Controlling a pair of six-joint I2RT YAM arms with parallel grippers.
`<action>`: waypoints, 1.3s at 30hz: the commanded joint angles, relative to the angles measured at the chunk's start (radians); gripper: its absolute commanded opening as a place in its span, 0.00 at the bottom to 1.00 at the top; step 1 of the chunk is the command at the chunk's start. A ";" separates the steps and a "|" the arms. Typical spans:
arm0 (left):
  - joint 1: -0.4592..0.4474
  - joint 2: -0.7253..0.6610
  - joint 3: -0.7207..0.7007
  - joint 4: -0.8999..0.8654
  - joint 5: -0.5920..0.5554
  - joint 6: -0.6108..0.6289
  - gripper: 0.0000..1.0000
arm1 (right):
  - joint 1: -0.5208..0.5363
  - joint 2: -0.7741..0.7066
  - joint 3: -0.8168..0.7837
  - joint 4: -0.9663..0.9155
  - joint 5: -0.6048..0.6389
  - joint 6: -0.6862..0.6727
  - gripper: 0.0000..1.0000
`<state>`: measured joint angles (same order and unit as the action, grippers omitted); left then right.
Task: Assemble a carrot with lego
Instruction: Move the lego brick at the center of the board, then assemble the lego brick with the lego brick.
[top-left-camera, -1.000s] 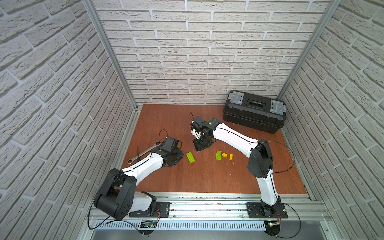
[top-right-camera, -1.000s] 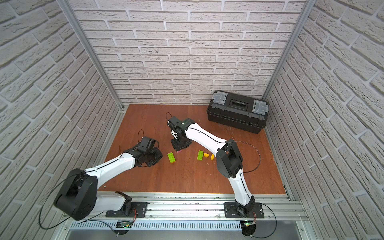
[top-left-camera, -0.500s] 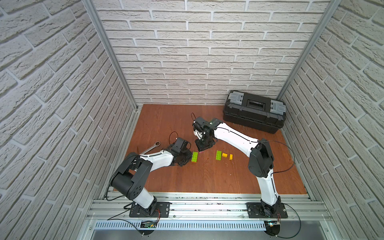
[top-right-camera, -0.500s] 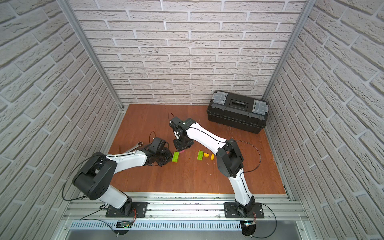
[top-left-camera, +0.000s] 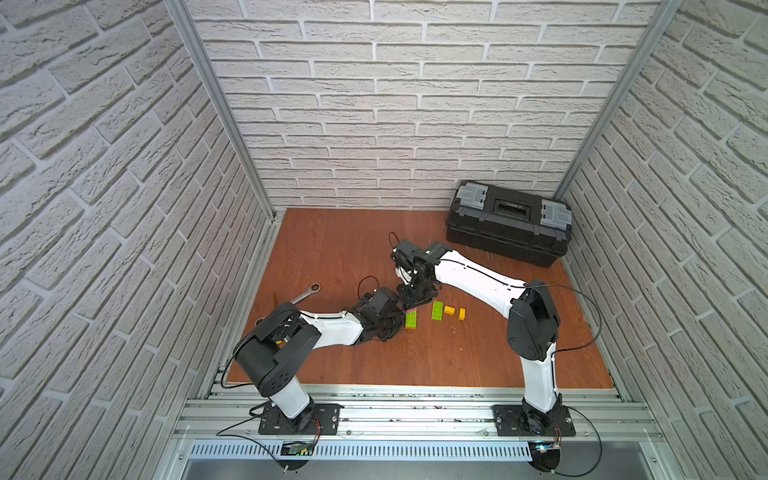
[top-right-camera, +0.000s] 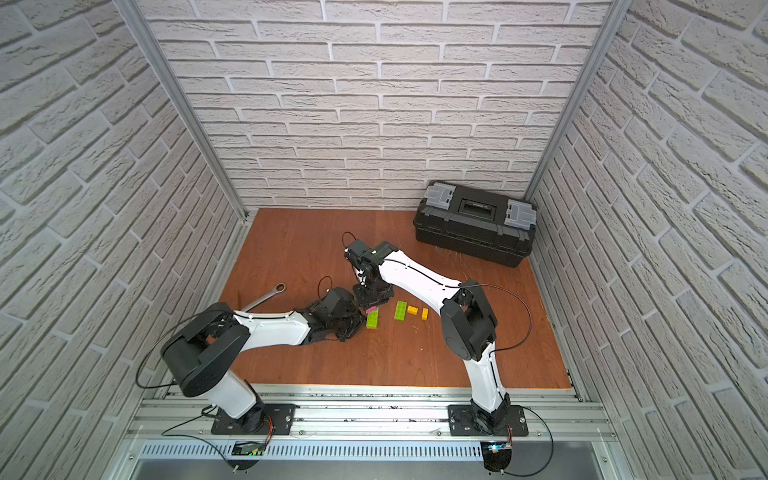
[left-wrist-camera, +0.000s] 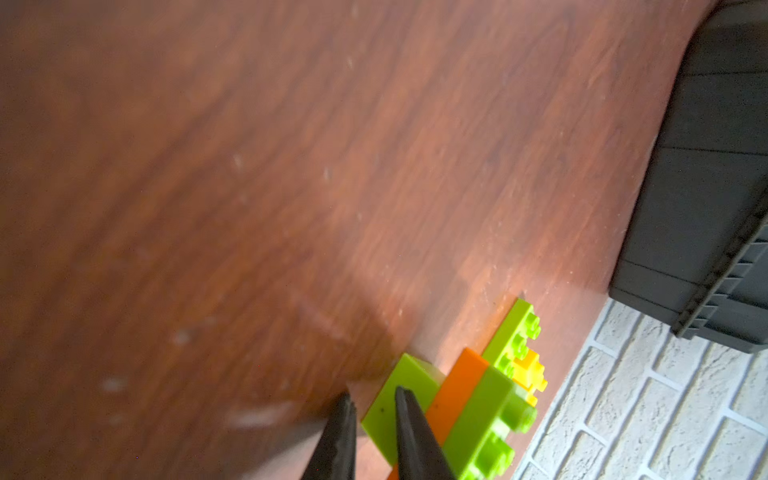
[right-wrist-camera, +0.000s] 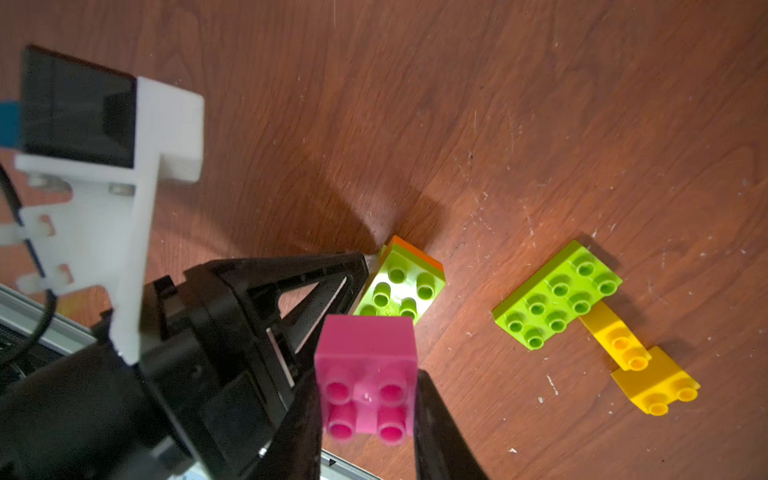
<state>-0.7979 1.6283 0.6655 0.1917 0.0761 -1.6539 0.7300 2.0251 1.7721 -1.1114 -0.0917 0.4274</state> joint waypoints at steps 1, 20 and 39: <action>-0.048 0.025 -0.012 0.090 -0.063 -0.086 0.22 | -0.004 -0.069 -0.030 0.010 0.010 0.046 0.16; -0.132 -0.217 -0.052 -0.078 -0.265 -0.058 0.25 | -0.051 -0.182 -0.138 0.028 0.004 -0.140 0.18; -0.130 -0.349 -0.093 -0.180 -0.324 -0.043 0.74 | -0.042 -0.169 -0.270 0.116 0.010 -0.227 0.18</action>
<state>-0.9257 1.3014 0.5785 0.0288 -0.2230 -1.7195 0.6788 1.8736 1.5101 -1.0222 -0.0761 0.2050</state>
